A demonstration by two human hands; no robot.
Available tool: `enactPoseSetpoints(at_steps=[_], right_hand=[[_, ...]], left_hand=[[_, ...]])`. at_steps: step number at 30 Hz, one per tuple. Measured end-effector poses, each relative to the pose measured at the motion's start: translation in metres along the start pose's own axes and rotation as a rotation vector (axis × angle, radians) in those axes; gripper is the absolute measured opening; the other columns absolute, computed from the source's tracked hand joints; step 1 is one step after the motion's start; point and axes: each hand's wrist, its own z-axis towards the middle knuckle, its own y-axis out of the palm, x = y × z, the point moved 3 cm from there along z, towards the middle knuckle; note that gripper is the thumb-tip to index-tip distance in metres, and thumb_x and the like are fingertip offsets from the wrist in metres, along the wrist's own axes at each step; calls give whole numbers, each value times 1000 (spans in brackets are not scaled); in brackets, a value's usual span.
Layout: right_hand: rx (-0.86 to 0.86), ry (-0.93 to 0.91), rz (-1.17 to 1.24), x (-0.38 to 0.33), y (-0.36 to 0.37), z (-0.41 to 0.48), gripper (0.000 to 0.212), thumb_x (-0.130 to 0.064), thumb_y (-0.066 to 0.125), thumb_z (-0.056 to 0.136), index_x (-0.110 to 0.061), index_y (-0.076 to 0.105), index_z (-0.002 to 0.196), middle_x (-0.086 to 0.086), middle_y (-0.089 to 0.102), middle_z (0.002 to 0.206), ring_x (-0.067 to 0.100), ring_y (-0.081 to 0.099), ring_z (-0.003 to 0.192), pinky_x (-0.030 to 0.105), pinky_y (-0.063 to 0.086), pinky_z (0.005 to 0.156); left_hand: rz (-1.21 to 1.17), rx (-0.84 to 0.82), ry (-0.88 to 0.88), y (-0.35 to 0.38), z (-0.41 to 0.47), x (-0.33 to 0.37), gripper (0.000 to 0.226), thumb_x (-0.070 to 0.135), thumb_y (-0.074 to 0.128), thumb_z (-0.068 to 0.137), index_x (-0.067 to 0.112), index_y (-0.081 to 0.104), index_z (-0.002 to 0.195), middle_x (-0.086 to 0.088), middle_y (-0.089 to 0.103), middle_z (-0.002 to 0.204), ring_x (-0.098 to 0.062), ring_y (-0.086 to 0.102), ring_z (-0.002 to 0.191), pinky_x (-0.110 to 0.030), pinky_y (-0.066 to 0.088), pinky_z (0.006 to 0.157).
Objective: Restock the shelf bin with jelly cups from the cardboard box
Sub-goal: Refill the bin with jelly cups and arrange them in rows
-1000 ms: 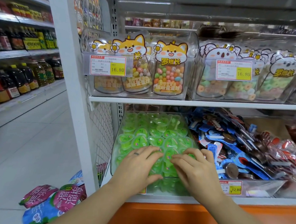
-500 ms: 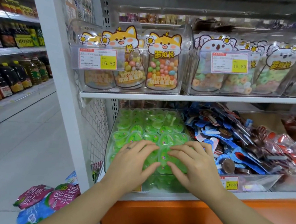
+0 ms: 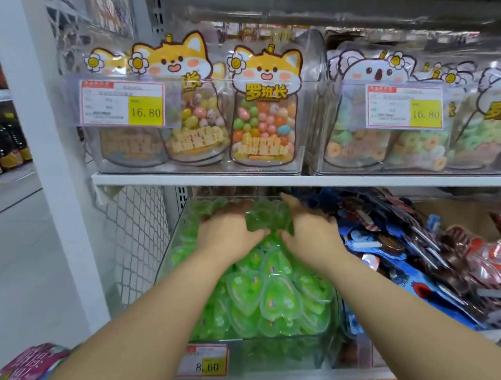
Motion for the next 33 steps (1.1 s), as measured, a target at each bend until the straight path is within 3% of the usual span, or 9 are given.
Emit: enactPoseSetpoints(at_steps=[3, 10, 17, 23, 26, 29, 33], right_hand=[[5, 3, -17, 3, 8, 10, 62, -31, 51, 90, -33, 22, 145, 8, 50, 133, 30, 43, 123, 43, 30, 103], [121, -6, -38, 5, 11, 19, 48, -29, 61, 85, -26, 39, 128, 7, 59, 108, 28, 49, 109, 38, 34, 92], [284, -18, 205, 16, -5, 4, 48, -22, 67, 82, -18, 47, 125, 10, 60, 108, 33, 52, 101, 39, 42, 85], [323, -105, 361, 0, -24, -51, 37, -21, 69, 80, -19, 56, 115, -1, 58, 101, 24, 52, 96, 41, 42, 86], [318, -179, 507, -22, -35, -80, 39, -11, 72, 74, -30, 53, 102, -14, 56, 97, 14, 53, 92, 32, 42, 85], [288, -180, 593, -46, -44, -100, 43, -14, 72, 76, -43, 43, 92, -24, 52, 92, 6, 47, 89, 18, 34, 76], [218, -63, 783, -64, -45, -113, 32, -17, 75, 76, -35, 52, 89, -9, 53, 78, 5, 43, 65, 15, 35, 59]], left_hand=[[-33, 4, -9, 1, 7, 3, 53, 58, 56, 83, 37, 46, 131, -1, 55, 132, -24, 53, 118, -37, 44, 97], [-94, 67, -59, 7, 13, 3, 47, 53, 57, 83, 34, 51, 126, 0, 59, 124, -22, 57, 111, -36, 45, 95], [-304, 233, -30, -15, -15, -21, 49, 49, 67, 78, 32, 56, 123, -1, 65, 113, -25, 61, 101, -39, 49, 91], [-364, 238, 53, -41, -71, -47, 49, 34, 72, 79, 27, 55, 125, 8, 56, 121, -4, 50, 103, -19, 37, 87], [-349, 168, 43, -50, -96, -58, 54, 34, 73, 79, 31, 51, 128, 10, 55, 121, -4, 52, 99, -13, 36, 78], [-348, 166, 37, -51, -118, -68, 54, 33, 73, 79, 32, 51, 128, 12, 54, 118, -3, 51, 95, -1, 34, 71], [-287, 158, 62, -43, -139, -80, 54, 29, 73, 80, 27, 51, 130, 9, 53, 117, -3, 49, 94, -1, 31, 74]])
